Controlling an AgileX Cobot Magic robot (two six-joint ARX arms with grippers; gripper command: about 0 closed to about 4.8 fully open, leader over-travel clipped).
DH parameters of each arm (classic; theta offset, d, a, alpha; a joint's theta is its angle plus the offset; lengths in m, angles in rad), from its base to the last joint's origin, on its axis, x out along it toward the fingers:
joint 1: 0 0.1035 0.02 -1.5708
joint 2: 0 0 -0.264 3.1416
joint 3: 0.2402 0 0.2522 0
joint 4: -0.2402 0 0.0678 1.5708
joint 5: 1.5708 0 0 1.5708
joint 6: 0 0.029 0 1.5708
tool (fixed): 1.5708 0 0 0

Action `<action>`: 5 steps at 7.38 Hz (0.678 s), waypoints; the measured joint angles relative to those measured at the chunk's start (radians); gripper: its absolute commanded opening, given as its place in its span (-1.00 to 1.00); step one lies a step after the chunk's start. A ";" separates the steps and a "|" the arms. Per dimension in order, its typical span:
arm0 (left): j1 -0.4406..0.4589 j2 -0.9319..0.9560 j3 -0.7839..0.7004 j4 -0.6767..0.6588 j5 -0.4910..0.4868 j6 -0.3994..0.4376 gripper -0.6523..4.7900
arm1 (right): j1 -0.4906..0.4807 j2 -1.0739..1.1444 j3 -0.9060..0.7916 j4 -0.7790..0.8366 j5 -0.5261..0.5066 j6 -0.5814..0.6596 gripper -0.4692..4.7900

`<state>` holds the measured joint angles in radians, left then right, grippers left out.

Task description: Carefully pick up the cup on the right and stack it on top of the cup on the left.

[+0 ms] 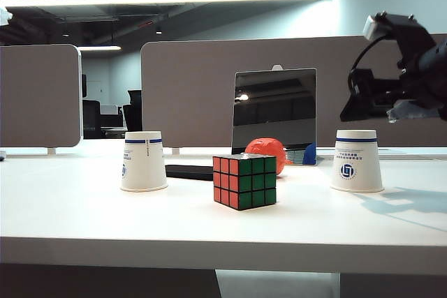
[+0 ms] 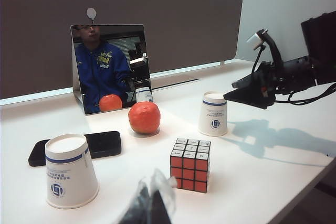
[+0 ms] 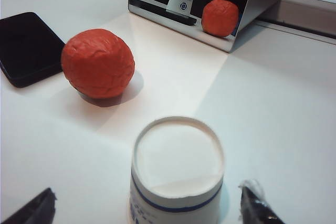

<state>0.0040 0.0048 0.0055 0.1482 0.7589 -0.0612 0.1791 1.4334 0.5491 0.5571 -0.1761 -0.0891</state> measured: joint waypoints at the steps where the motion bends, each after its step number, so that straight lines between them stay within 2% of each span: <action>1: 0.000 0.000 0.000 0.000 0.000 0.000 -0.78 | 0.000 0.021 0.000 0.019 0.000 0.000 1.00; 2: 0.000 0.000 0.000 -0.002 0.000 0.000 -0.78 | -0.001 0.086 0.000 0.121 0.000 0.000 1.00; 5: 0.000 0.000 0.000 -0.002 0.000 0.000 -0.78 | -0.002 0.090 0.001 0.185 0.000 0.005 1.00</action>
<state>0.0040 0.0048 0.0059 0.1463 0.7589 -0.0612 0.1768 1.5238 0.5503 0.7425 -0.1764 -0.0845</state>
